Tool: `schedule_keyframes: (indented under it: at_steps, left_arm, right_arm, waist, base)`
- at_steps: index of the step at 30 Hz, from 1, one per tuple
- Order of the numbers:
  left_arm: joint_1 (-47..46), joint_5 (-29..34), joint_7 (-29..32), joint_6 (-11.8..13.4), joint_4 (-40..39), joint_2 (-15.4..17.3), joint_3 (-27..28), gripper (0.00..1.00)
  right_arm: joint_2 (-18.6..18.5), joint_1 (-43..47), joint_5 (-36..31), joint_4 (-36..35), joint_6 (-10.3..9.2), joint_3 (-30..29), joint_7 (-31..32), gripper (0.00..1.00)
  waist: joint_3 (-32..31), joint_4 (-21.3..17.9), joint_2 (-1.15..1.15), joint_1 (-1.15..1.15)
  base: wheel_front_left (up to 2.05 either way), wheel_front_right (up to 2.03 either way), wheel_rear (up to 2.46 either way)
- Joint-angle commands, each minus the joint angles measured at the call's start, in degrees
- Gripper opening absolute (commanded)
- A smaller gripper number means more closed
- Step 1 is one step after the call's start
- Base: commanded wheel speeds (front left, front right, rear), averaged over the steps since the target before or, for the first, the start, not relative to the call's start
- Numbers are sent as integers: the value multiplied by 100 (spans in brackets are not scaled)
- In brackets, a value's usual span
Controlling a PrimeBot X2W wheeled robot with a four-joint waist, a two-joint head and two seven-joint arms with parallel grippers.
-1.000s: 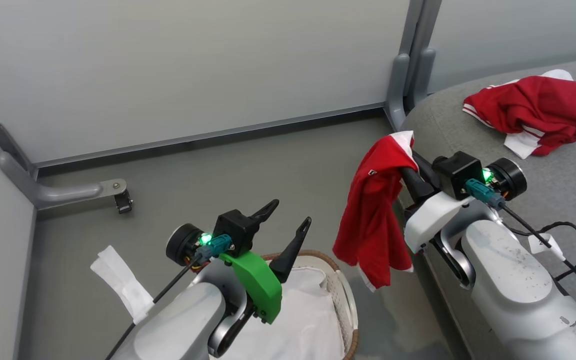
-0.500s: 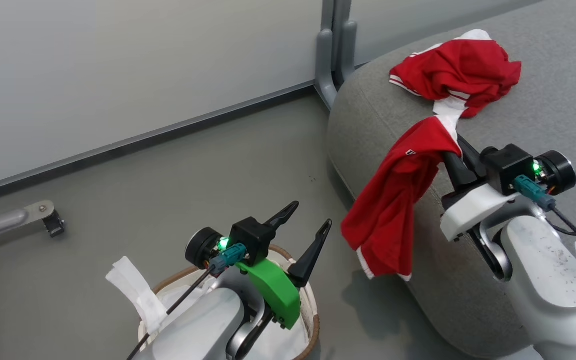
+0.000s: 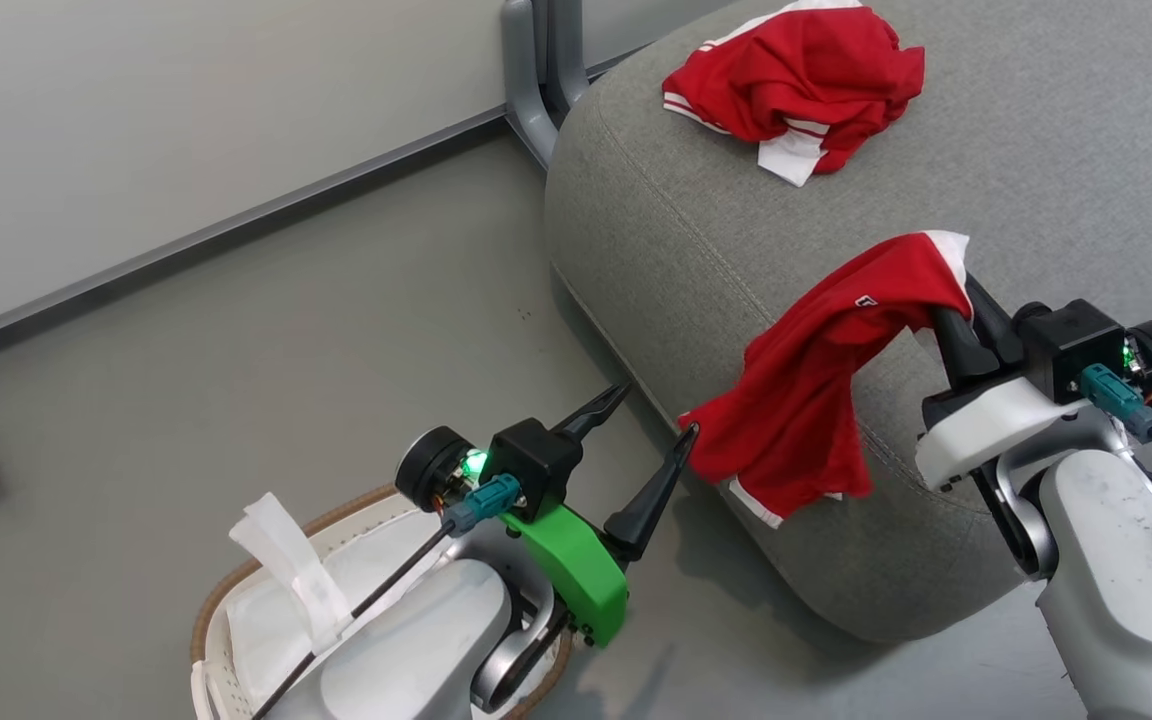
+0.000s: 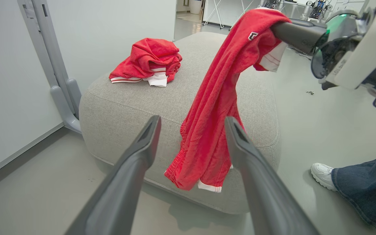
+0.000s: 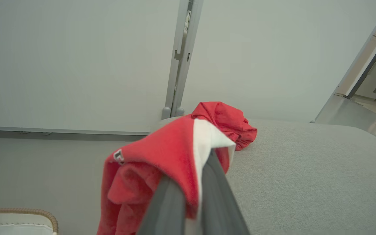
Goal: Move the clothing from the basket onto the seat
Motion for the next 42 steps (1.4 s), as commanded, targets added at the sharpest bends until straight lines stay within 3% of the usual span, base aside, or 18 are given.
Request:
schedule_keyframes:
  at_steps: [1,7,13,20,25,31,35,38,42]
  left_arm:
    - [-93,38,17,-15,-54,49,-9,100]
    - [-188,101,64,17,-241,150,-23,100]
    - [-283,144,145,85,-393,311,0,100]
    - [-424,270,200,214,-591,485,6,100]
    - [-530,320,204,291,-727,566,48,100]
    - [-674,394,167,377,-843,631,90,100]
    - [-783,467,164,376,-908,658,77,100]
    - [-853,513,177,374,-951,649,54,100]
    - [-926,548,227,381,-991,696,42,100]
  right_arm:
    - [22,52,21,32,-7,16,15,0]
    - [29,-399,7,219,-8,109,14,0]
    - [-222,-1459,-2,339,-8,197,53,0]
    - [-823,-2996,242,468,-8,-46,407,0]
    - [-1592,-3981,400,578,-8,-315,911,0]
    - [-2451,-4818,233,893,-8,-594,1250,0]
    - [-2826,-5038,18,1211,-8,-957,1369,0]
    - [-2945,-5013,-86,1579,-8,-1290,1429,0]
    - [-2810,-4712,-334,2220,-8,-1740,1307,0]
  waist:
    - [158,-52,0,0]
    - [471,127,0,0]
    - [855,315,0,0]
    - [1277,573,0,0]
    - [1605,848,0,0]
    - [1981,1117,0,0]
    - [2207,1319,0,0]
    - [2368,1483,0,0]
    - [2613,1643,0,0]
  base:
    - [0,0,0]
    - [0,0,0]
    - [0,0,0]
    - [0,0,0]
    - [0,0,0]
    - [0,0,0]
    - [0,0,0]
    - [0,0,0]
    - [0,0,0]
